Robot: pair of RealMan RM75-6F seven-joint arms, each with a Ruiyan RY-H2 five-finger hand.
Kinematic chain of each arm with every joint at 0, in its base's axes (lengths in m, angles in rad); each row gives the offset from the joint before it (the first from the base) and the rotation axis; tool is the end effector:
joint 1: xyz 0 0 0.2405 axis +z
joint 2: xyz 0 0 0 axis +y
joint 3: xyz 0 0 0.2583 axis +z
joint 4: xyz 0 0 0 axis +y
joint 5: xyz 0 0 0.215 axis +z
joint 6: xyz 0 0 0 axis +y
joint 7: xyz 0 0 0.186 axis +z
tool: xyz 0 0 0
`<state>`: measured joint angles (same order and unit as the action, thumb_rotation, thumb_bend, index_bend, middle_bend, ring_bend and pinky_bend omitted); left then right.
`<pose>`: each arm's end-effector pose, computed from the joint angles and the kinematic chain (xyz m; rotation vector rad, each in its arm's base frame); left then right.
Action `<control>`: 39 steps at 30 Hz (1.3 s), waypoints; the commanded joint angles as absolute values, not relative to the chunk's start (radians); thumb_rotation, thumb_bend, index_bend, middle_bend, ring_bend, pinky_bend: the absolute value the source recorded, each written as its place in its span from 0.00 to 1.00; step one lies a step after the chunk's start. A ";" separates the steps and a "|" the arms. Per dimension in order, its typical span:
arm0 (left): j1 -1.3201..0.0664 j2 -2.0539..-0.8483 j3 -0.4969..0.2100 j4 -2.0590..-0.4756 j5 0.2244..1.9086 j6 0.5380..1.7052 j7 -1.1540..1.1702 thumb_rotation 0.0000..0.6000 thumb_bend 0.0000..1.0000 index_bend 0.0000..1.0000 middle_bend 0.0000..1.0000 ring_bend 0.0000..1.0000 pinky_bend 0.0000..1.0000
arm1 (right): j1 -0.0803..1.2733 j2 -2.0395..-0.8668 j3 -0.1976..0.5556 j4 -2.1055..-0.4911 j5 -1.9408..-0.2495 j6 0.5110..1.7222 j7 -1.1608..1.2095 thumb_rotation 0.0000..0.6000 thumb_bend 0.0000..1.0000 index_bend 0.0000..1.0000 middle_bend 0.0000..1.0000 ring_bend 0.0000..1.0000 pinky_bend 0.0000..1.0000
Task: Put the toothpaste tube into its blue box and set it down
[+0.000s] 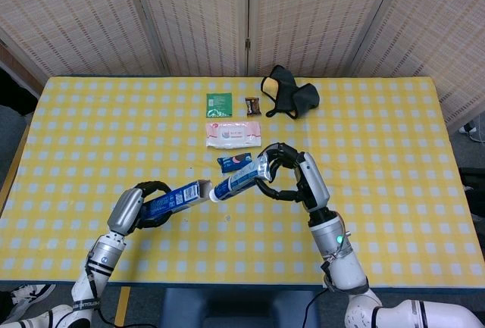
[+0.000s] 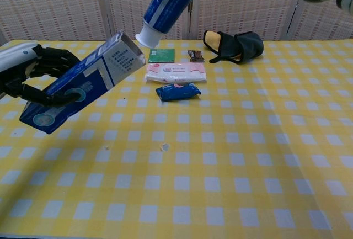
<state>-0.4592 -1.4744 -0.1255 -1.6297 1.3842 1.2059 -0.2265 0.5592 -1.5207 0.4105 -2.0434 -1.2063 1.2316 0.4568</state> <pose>-0.1760 0.3155 0.0089 -1.5076 -1.4111 -1.3968 -0.0291 -0.3249 0.0634 1.0574 -1.9152 2.0652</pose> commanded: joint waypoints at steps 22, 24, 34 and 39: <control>-0.455 -1.470 -0.147 -1.631 1.376 1.204 -0.277 1.00 0.51 0.54 0.42 0.35 0.30 | 0.600 -1.588 0.472 -2.029 -1.154 1.232 0.444 1.00 0.33 0.70 0.55 0.49 0.64; -0.455 -1.469 -0.146 -1.636 1.386 1.208 -0.284 1.00 0.51 0.54 0.43 0.35 0.30 | 0.602 -1.591 0.475 -2.023 -1.153 1.230 0.450 1.00 0.33 0.70 0.55 0.49 0.64; -0.448 -1.453 -0.146 -1.675 1.418 1.231 -0.310 1.00 0.51 0.54 0.42 0.35 0.30 | 0.606 -1.604 0.485 -1.996 -1.150 1.224 0.475 1.00 0.33 0.70 0.55 0.49 0.64; -0.455 -1.458 -0.144 -1.680 1.423 1.224 -0.296 1.00 0.51 0.54 0.42 0.35 0.30 | 0.615 -1.617 0.493 -1.983 -1.146 1.217 0.491 1.00 0.33 0.70 0.55 0.49 0.64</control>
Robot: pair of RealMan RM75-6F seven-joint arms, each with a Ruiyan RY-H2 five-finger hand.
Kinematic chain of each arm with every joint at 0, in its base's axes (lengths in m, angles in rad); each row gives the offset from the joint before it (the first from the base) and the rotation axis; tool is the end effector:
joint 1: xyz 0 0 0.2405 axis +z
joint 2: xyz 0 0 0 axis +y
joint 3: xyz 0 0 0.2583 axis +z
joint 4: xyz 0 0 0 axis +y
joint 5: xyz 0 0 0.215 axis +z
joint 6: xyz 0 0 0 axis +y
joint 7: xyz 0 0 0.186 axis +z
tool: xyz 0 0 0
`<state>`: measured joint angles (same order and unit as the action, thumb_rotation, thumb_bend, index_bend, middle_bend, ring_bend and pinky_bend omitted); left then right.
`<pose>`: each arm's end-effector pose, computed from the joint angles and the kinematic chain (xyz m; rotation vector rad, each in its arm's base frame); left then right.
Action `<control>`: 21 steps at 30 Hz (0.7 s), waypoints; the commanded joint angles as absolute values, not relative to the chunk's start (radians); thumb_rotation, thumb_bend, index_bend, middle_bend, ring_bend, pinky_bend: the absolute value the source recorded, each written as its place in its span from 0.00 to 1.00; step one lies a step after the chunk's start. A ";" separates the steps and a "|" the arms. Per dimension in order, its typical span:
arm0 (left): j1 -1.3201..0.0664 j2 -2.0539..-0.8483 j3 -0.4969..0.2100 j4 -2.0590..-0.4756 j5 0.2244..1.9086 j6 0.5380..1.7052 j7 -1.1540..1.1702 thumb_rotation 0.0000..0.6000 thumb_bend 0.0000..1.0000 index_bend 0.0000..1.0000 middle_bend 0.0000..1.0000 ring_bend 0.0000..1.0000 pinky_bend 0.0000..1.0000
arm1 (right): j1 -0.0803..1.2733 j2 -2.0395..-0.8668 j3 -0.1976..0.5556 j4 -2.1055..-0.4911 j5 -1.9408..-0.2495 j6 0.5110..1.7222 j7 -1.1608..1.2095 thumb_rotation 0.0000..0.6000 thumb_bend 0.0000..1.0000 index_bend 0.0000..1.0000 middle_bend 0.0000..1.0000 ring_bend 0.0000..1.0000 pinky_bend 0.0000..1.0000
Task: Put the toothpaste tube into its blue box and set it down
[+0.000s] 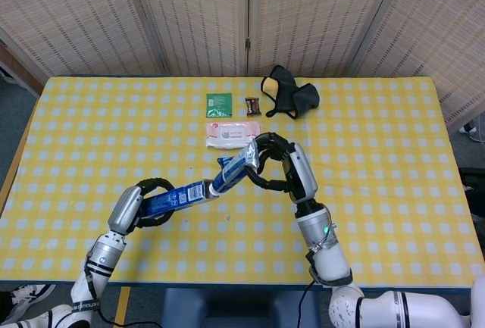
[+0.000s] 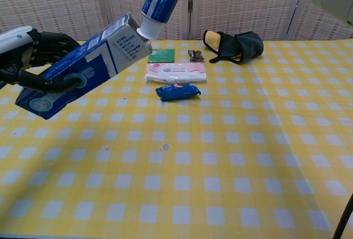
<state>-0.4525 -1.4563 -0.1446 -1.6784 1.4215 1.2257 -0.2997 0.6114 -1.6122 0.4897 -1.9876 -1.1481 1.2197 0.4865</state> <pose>-0.1606 0.3132 0.0199 -1.4723 -1.4583 -1.5099 -0.0092 -0.3413 0.0561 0.9509 -1.9791 2.1470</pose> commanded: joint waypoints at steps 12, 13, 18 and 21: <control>-0.473 -1.478 -0.166 -1.689 1.405 1.212 -0.291 1.00 0.51 0.54 0.42 0.35 0.30 | 0.629 -1.679 0.493 -1.935 -1.154 1.213 0.557 1.00 0.33 0.70 0.56 0.50 0.64; -0.475 -1.480 -0.170 -1.689 1.402 1.210 -0.291 1.00 0.51 0.54 0.42 0.35 0.30 | 0.630 -1.686 0.491 -1.929 -1.157 1.213 0.566 1.00 0.32 0.70 0.56 0.50 0.64; -0.482 -1.497 -0.197 -1.688 1.388 1.225 -0.298 1.00 0.51 0.54 0.42 0.35 0.31 | 0.626 -1.720 0.476 -1.882 -1.177 1.213 0.619 1.00 0.33 0.70 0.56 0.49 0.64; -0.477 -1.503 -0.206 -1.686 1.381 1.240 -0.302 1.00 0.51 0.54 0.42 0.35 0.31 | 0.624 -1.736 0.467 -1.855 -1.196 1.217 0.641 1.00 0.33 0.70 0.56 0.50 0.64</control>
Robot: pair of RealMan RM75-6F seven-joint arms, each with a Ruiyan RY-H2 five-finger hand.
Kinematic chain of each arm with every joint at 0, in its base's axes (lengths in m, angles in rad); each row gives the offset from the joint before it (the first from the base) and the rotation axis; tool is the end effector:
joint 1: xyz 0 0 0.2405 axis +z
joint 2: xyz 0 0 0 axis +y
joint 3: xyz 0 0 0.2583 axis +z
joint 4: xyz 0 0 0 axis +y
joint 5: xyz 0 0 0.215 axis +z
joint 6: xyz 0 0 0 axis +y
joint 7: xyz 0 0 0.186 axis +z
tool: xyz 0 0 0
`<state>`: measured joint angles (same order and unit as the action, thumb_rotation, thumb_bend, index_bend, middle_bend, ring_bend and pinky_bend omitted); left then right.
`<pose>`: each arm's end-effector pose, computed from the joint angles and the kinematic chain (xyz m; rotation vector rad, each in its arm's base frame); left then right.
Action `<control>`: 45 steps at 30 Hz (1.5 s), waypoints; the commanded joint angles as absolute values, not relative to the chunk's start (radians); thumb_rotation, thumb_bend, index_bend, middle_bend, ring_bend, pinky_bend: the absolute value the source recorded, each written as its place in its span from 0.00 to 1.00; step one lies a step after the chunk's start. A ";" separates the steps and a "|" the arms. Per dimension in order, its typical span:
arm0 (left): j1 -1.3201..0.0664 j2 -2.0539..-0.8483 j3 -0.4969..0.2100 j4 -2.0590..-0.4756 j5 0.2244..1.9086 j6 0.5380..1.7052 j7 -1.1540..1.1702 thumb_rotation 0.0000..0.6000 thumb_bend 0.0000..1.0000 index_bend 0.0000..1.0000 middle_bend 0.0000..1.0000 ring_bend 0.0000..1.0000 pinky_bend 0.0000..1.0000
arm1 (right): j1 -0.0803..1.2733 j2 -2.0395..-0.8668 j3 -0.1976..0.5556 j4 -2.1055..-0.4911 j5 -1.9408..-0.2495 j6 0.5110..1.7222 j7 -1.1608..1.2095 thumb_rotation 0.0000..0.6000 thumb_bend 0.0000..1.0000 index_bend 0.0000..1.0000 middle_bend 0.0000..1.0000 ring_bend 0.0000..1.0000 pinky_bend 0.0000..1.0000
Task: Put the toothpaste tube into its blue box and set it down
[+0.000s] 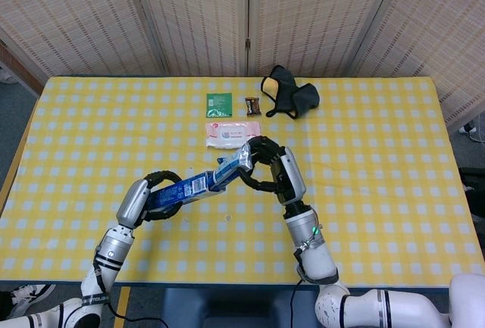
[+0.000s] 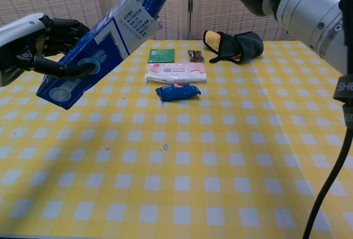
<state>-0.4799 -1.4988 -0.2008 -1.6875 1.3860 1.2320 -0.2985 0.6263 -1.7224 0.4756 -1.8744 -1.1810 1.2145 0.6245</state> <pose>-0.1399 0.3260 0.0210 -1.4101 -1.4741 -1.5969 -0.0073 -0.3443 0.0254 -0.8271 2.0834 -2.1767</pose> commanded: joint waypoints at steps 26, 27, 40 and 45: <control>-0.435 -1.494 -0.240 -1.726 1.398 1.324 -0.460 1.00 0.51 0.54 0.43 0.36 0.31 | 0.614 -1.766 0.458 -1.735 -1.281 1.259 0.671 1.00 0.33 0.32 0.24 0.19 0.47; -0.435 -1.494 -0.241 -1.730 1.400 1.325 -0.466 1.00 0.51 0.54 0.43 0.36 0.31 | 0.616 -1.765 0.456 -1.732 -1.280 1.254 0.671 1.00 0.33 0.31 0.23 0.18 0.46; -0.412 -1.540 -0.284 -1.729 1.397 1.400 -0.616 1.00 0.51 0.54 0.42 0.36 0.32 | 0.573 -1.686 0.444 -1.760 -1.328 1.261 0.762 1.00 0.32 0.10 0.15 0.11 0.37; -0.409 -1.558 -0.296 -1.715 1.403 1.418 -0.665 1.00 0.51 0.54 0.42 0.36 0.32 | 0.542 -1.623 0.437 -1.766 -1.331 1.261 0.777 1.00 0.33 0.10 0.14 0.10 0.37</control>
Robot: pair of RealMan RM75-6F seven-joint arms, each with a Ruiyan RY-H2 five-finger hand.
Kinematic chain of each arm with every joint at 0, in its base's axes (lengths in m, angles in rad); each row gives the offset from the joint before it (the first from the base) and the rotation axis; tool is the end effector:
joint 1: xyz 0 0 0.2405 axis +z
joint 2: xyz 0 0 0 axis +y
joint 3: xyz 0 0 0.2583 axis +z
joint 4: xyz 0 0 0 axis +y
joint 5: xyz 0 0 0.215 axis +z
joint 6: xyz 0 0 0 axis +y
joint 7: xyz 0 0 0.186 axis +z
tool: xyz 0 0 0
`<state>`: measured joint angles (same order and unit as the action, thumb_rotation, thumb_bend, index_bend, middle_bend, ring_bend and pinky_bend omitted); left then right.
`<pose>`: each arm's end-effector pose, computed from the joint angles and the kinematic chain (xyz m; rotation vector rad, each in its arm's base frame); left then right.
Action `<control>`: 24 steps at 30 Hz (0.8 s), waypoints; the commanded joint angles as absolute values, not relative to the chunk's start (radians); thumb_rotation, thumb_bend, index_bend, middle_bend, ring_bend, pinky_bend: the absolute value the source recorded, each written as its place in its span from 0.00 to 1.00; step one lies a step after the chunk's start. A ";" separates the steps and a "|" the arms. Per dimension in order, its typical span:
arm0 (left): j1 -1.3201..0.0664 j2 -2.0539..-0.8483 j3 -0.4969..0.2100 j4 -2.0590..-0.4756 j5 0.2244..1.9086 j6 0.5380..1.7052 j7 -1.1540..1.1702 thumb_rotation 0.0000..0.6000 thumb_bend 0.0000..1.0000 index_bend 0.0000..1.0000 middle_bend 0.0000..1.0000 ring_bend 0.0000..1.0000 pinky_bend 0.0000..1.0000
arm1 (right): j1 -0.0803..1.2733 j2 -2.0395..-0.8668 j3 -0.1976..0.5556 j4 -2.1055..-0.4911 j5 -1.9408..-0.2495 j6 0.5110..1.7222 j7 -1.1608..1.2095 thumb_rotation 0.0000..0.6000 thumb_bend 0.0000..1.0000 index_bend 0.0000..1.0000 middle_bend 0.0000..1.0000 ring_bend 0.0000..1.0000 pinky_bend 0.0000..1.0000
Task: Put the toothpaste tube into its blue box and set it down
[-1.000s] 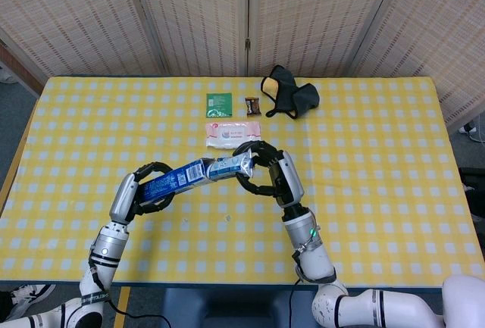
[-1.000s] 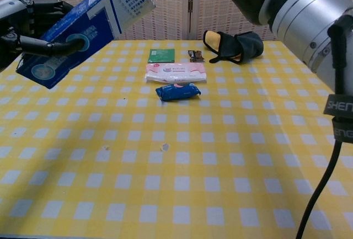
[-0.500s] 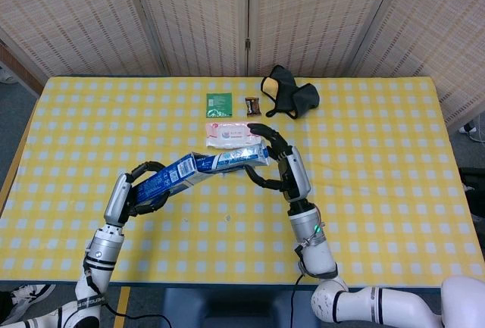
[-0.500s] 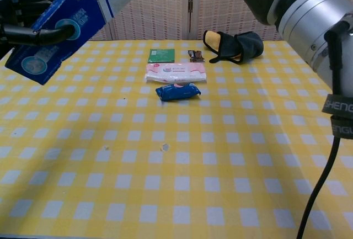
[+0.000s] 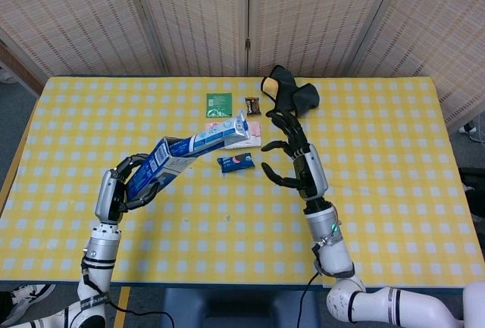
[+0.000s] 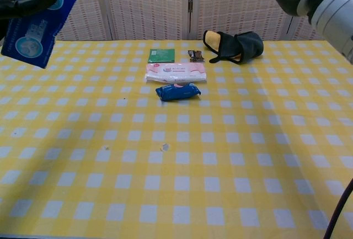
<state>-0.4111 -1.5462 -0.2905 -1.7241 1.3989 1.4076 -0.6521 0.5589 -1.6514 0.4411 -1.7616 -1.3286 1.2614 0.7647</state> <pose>-0.1375 0.3261 0.0618 -0.9244 -1.6560 -2.0442 -0.0534 -0.3552 0.0460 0.8571 -1.9248 2.2623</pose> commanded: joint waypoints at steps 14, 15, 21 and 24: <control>-0.387 -1.757 -0.305 -1.566 1.460 1.589 -0.751 1.00 0.51 0.54 0.42 0.36 0.31 | 0.477 -1.487 0.406 -1.794 -1.350 1.268 0.812 1.00 0.33 0.08 0.14 0.10 0.35; -0.388 -1.771 -0.303 -1.549 1.468 1.599 -0.749 1.00 0.51 0.54 0.42 0.36 0.31 | 0.475 -1.483 0.405 -1.795 -1.350 1.268 0.815 1.00 0.33 0.08 0.14 0.10 0.35; -0.393 -1.848 -0.285 -1.455 1.510 1.645 -0.738 1.00 0.51 0.54 0.42 0.36 0.31 | 0.461 -1.449 0.403 -1.812 -1.351 1.275 0.820 1.00 0.33 0.08 0.14 0.10 0.35; -0.398 -1.861 -0.282 -1.436 1.512 1.640 -0.732 1.00 0.51 0.54 0.42 0.36 0.31 | 0.451 -1.429 0.403 -1.827 -1.358 1.285 0.822 1.00 0.33 0.08 0.14 0.10 0.35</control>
<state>-0.3965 -1.8587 -0.2843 -1.4381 1.5098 1.6399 -0.7340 0.4543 -1.4338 0.4033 -1.8226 -1.3553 1.2819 0.8210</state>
